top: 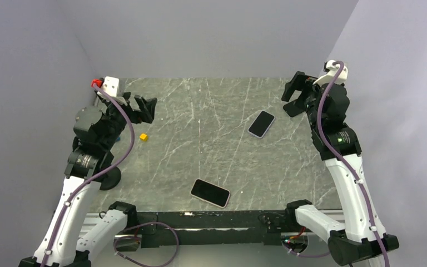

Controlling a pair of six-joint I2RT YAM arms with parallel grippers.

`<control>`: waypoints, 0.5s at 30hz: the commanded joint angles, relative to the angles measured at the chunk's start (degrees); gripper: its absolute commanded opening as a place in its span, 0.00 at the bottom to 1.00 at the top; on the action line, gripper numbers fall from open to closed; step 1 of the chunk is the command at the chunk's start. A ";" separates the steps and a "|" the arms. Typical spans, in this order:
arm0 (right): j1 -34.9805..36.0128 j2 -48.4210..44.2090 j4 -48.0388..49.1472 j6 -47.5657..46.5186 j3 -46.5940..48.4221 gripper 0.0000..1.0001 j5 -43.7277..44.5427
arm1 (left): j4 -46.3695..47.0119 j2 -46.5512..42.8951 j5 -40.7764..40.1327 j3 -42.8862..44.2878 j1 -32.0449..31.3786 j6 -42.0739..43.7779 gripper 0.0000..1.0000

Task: Take the phone out of the phone case
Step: Pick up the phone at the center of the board.

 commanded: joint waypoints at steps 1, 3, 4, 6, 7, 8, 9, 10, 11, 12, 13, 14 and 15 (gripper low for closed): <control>0.20 1.62 -0.16 1.39 -0.67 1.00 2.40 | 3.77 0.16 3.51 0.15 -1.56 0.06 0.99; 0.08 3.84 -0.48 2.67 -1.15 1.00 -2.15 | 4.36 0.21 4.46 -0.24 -2.13 -0.42 0.99; 0.11 4.38 -0.73 4.12 -2.11 1.00 -5.53 | 4.44 0.33 4.53 -0.35 -2.37 -0.71 0.99; 0.07 4.97 0.35 9.07 -5.44 1.00 -11.03 | 4.48 0.22 4.26 -0.50 -2.56 -1.13 0.99; 0.08 5.81 1.26 8.98 -6.16 1.00 -16.97 | 4.53 0.15 3.93 -0.53 -2.64 -1.23 0.99; 0.19 7.46 1.00 7.76 -5.87 1.00 -21.58 | 4.54 0.01 3.69 -0.74 -2.73 -1.19 0.99; 0.58 9.97 -0.37 7.40 -5.02 1.00 -25.05 | 4.65 -0.02 3.47 -0.85 -2.85 -1.08 0.99; 0.94 12.69 -2.47 8.01 -3.98 1.00 -26.84 | 4.65 -0.13 3.07 -0.94 -2.89 -1.11 0.99; 1.53 15.90 -4.70 8.24 -3.05 1.00 -28.10 | 4.61 -0.18 2.58 -0.96 -2.91 -1.22 0.99; 2.82 19.21 -6.73 7.82 -1.95 1.00 -29.31 | 4.47 -0.16 2.19 -0.92 -2.92 -1.14 0.99; 4.75 22.53 -9.12 6.45 -0.73 1.00 -29.82 | 4.26 -0.14 1.56 -0.89 -2.90 -1.19 0.99; 7.31 25.92 -12.56 4.81 0.48 1.00 -28.15 | 4.08 -0.14 0.96 -0.88 -2.90 -1.32 0.99; 10.90 28.80 -14.56 3.97 1.64 1.00 -24.68 | 4.13 -0.14 0.40 -1.02 -2.92 -1.41 0.99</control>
